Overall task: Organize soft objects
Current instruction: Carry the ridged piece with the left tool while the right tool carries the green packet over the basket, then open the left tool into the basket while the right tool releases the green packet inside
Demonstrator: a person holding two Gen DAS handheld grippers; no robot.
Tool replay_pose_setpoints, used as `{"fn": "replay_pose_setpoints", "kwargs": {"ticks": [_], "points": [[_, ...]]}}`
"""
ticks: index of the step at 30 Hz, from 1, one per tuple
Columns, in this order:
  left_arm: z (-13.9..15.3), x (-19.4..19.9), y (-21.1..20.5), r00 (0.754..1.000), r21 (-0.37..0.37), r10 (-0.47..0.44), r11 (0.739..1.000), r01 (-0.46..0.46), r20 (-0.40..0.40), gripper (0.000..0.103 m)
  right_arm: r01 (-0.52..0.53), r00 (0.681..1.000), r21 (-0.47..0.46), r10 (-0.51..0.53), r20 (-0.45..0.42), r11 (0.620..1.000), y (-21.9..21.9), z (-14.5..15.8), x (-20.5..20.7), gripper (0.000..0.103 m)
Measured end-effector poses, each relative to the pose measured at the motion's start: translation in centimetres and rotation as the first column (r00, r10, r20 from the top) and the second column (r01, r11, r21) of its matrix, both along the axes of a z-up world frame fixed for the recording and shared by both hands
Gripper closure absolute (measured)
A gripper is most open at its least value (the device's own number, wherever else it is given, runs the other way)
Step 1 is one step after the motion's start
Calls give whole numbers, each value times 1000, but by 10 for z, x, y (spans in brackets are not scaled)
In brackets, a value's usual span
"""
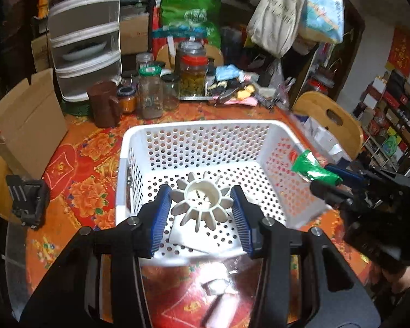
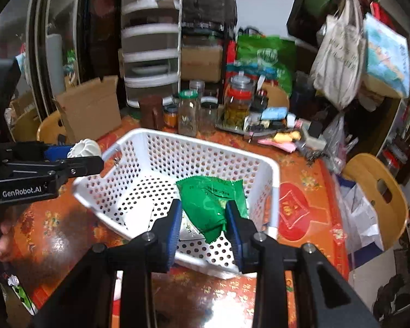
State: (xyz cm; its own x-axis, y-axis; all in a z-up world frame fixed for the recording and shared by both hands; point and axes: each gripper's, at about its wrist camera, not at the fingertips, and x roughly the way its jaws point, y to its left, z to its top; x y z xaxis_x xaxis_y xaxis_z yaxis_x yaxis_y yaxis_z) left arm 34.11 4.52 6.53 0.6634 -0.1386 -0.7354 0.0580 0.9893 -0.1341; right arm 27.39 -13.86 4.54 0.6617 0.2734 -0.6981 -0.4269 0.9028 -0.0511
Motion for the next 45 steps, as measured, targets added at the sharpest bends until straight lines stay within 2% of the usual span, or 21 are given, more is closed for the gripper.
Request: {"fn": "replay_pose_setpoints", "kwargs": {"ticks": [4, 8, 14, 19, 23, 27, 31, 35, 38, 41, 45], "points": [[-32, 40, -2, 993, 9, 10, 1000, -9, -116, 61, 14, 994, -60, -21, -104, 998, 12, -35, 40, 72], [-64, 76, -1, 973, 28, 34, 999, -29, -227, 61, 14, 983, -92, -31, -182, 996, 20, -64, 61, 72], [-96, 101, -8, 944, 73, 46, 997, -23, -326, 61, 0, 975, -154, -35, -221, 988, 31, -85, 76, 71], [-106, 105, -6, 933, 56, 42, 998, -23, -357, 61, -21, 966, -157, -21, -258, 987, 33, -93, 82, 71], [-108, 106, -1, 935, 34, 53, 998, -44, -351, 60, -20, 963, -159, -24, -269, 987, 34, -95, 82, 69], [-102, 100, -2, 943, 4, 32, 999, -33, -330, 50, -15, 961, -126, -21, -275, 992, 30, -92, 80, 65], [-89, 93, -8, 956, 10, 30, 1000, -28, -290, 41, -12, 963, -108, -17, -268, 994, 26, -88, 75, 50], [-64, 79, -2, 975, -17, 33, 999, -38, -219, 35, -8, 970, -70, -9, -241, 998, 20, -75, 66, 47], [-42, 62, 7, 986, -50, 38, 998, -46, -159, 26, 0, 980, -40, -8, -197, 999, 13, -57, 50, 39], [-19, 35, 11, 996, -36, 33, 999, -36, -86, 20, 8, 988, -30, -13, -156, 1000, 9, -44, 33, 24], [1, -13, 14, 1000, -65, -21, 998, 22, 17, 11, 24, 996, -10, -24, -80, 1000, 0, -27, 1, 22]]}}
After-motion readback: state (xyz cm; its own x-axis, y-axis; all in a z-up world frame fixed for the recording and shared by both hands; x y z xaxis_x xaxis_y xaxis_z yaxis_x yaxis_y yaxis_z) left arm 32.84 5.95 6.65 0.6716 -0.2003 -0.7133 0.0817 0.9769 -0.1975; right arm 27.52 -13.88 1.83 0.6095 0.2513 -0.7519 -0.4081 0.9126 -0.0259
